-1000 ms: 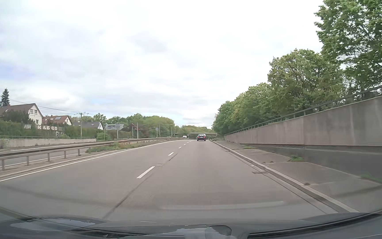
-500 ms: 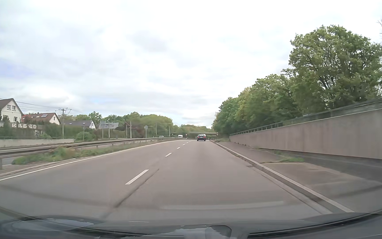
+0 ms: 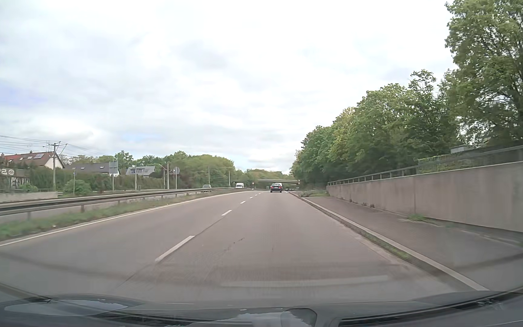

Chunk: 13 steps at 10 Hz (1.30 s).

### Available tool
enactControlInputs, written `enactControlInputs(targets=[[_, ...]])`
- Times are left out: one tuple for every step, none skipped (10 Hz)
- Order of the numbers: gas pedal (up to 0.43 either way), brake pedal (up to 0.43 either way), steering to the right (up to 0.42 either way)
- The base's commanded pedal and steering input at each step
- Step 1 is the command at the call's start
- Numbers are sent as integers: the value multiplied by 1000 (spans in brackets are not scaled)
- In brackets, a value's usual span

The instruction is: Follow the waypoints while adhering to traffic rules and regulations

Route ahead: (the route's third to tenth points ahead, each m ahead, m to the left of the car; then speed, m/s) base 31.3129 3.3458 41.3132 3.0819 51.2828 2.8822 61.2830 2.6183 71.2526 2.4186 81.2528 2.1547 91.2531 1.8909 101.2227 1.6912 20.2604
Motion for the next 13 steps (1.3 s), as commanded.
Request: enactControlInputs(targets=[[150,0,1],[150,0,1],[150,0,1],[150,0,1],[150,0,1],[150,0,1],[150,0,1],[150,0,1],[150,0,1],[150,0,1],[150,0,1],[150,0,1],[150,0,1]])
